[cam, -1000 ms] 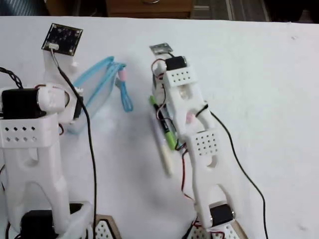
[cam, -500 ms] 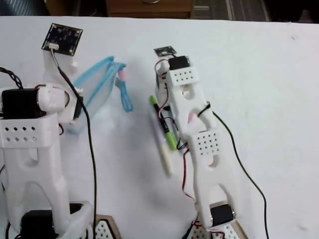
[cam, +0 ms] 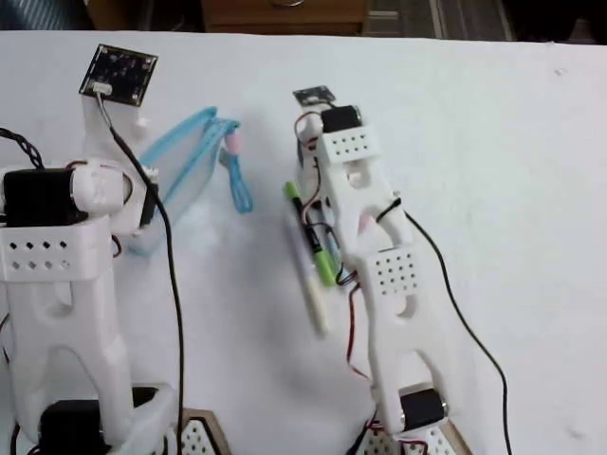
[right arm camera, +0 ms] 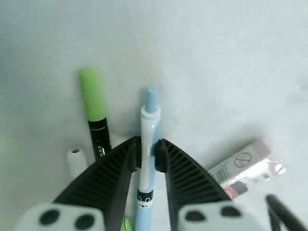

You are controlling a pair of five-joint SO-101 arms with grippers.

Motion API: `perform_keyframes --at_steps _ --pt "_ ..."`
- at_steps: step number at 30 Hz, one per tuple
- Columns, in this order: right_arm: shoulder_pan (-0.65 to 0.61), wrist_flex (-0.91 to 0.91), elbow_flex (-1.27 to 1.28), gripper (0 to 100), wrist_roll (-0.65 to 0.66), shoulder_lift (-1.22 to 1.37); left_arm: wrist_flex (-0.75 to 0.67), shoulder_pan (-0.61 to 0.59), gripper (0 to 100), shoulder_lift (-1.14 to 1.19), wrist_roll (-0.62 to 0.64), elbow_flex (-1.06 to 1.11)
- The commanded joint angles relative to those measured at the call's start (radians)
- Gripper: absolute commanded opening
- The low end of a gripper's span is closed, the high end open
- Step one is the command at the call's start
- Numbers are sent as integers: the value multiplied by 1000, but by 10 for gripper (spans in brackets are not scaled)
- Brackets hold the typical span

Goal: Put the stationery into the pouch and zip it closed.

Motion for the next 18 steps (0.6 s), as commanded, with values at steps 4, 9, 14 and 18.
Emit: perform_keyframes --at_steps 4,9,14,18 --pt "21 25 -173 16 5 -73 5 -7 23 -2 6 -6" --pt "16 27 -322 16 5 -189 5 -7 23 -2 6 -6" --pt "15 24 -433 16 -6 -334 5 -7 23 -2 6 -6" --pt "12 21 -509 16 -84 -427 5 -7 23 -2 6 -6"
